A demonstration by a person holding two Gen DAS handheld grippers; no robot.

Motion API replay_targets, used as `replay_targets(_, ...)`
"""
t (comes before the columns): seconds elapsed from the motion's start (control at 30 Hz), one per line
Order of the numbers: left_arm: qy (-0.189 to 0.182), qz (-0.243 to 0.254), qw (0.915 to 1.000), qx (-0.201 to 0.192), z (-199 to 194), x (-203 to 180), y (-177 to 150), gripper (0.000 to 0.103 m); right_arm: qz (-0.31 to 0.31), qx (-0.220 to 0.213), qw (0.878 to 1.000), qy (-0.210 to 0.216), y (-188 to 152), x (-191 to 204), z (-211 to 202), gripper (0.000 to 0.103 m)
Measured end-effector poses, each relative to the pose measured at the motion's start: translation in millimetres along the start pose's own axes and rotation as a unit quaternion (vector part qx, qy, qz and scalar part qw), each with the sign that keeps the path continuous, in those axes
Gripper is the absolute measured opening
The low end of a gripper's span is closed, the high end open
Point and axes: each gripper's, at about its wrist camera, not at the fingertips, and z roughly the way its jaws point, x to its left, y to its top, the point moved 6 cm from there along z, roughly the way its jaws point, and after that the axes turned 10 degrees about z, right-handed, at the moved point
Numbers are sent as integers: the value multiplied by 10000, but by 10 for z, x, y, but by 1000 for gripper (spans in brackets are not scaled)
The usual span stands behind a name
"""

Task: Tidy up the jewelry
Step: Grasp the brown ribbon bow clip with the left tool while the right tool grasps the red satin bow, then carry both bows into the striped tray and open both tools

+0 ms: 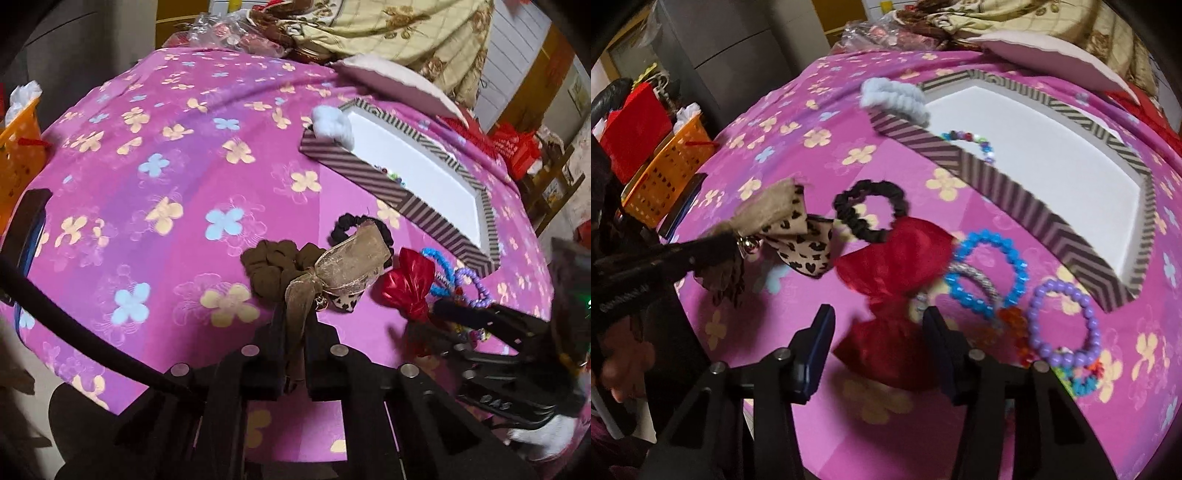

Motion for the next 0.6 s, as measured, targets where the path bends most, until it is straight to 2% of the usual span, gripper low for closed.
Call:
replay_targets(0.07,-105,-85,9999,-6,-16,23,33,20,-54,42,9998,-169,13,3,69,47)
replay_targets(0.17,-201,-182,9996,-52,-67,50,73,20,-33,143,9998,-113,5,-5,156,31)
replay_targets(0.23,-192,-191,9996,-116,-116,50,102,20,-81,57,9999,-129,3,-12,148,20)
replay_targets(0.4,-156,-185,9993,-270,-236,25,214,20,52,-217,9996,165,77,-39,-82,17)
replay_targets(0.6,-94,-36,9988,-476,-320,-113,543,20,192,-633,9977,177,382,-190,-432,17)
